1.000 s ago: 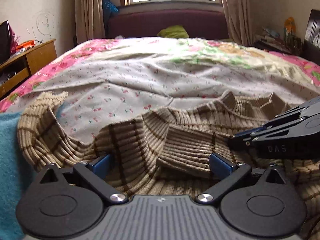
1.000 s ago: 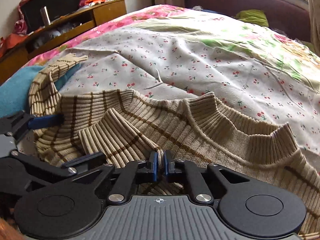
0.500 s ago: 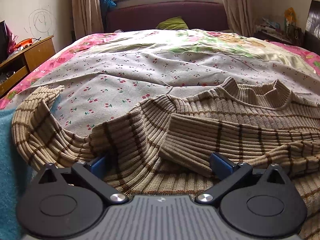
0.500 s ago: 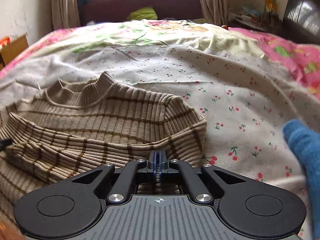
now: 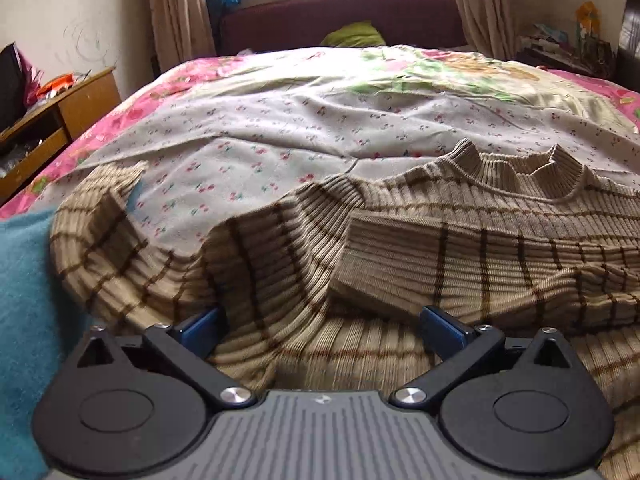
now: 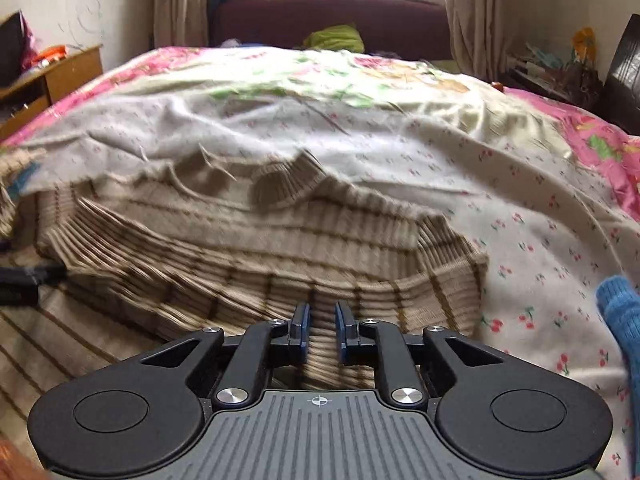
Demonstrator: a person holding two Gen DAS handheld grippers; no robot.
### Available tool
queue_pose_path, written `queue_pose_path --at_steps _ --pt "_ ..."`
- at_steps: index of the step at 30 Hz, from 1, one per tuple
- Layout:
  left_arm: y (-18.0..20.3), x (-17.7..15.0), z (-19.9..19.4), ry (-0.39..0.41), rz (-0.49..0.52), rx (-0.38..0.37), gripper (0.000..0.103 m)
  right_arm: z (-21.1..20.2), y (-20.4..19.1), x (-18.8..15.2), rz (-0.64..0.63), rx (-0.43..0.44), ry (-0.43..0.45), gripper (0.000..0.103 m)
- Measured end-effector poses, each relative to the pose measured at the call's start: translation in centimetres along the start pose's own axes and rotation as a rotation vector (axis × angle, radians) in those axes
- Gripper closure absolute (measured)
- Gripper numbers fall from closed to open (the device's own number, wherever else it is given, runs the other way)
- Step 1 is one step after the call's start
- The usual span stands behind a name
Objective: Fold small clothes
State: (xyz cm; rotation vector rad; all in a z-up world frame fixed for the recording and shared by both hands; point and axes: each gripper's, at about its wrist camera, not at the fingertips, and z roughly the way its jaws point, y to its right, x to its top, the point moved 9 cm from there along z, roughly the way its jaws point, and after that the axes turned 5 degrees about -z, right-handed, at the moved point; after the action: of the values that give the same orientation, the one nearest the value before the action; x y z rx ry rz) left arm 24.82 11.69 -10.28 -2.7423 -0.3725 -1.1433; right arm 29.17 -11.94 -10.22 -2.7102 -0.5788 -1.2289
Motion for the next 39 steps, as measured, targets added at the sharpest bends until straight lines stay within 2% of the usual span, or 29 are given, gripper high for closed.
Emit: queue_pose_path --at_steps 2,4,11,14,16,18,20,23,28,34,35,37,39 --pt "-0.8 -0.3 -1.4 -0.006 -0.019 0.005 0.000 -0.8 -1.7 1.2 -0.029 0.036 0.020 0.087" --pt "-1.8 -0.4 -3.5 0.020 -0.051 -0.006 0.000 -1.3 -4.0 2.6 -0.060 0.083 0.037 0.087" --pt "-6.6 -1.6 -7.8 0.086 -0.203 0.044 0.000 -1.1 -16.1 8.2 -0.154 0.350 0.020 0.086" --pt "-7.7 -1.3 -7.9 0.121 -0.233 0.072 0.000 -0.8 -21.3 11.2 -0.215 0.436 0.016 0.086" --pt "-8.3 -1.5 -7.2 0.113 -0.231 0.095 0.000 -0.3 -25.0 12.9 -0.278 0.487 0.006 0.086" --pt "-9.0 -1.6 -6.5 0.092 -0.260 0.083 0.000 0.6 -28.1 14.1 -0.317 0.534 -0.022 0.081" --pt "-9.8 -1.5 -6.5 0.109 -0.288 0.088 0.000 2.0 -31.1 15.0 -0.342 0.573 -0.059 0.078" --pt "-10.9 -1.3 -6.8 0.139 -0.314 0.099 0.000 3.9 -34.7 15.8 -0.366 0.605 -0.110 0.078" --pt "-12.1 -1.6 -5.9 0.112 -0.372 0.077 0.000 6.3 -39.0 15.7 -0.381 0.645 -0.177 0.077" --pt "-11.8 -1.7 -5.7 0.108 -0.365 0.063 0.000 9.1 -40.6 15.0 -0.340 0.600 -0.230 0.077" --pt "-11.8 -1.8 -5.6 0.107 -0.364 0.064 0.000 9.1 -40.5 15.1 -0.329 0.594 -0.228 0.080" --pt "-11.6 -1.8 -5.6 0.107 -0.358 0.068 0.000 8.8 -40.0 15.5 -0.319 0.577 -0.206 0.094" --pt "-11.5 -1.8 -5.6 0.108 -0.348 0.069 0.000 7.8 -38.7 16.2 -0.303 0.577 -0.166 0.095"
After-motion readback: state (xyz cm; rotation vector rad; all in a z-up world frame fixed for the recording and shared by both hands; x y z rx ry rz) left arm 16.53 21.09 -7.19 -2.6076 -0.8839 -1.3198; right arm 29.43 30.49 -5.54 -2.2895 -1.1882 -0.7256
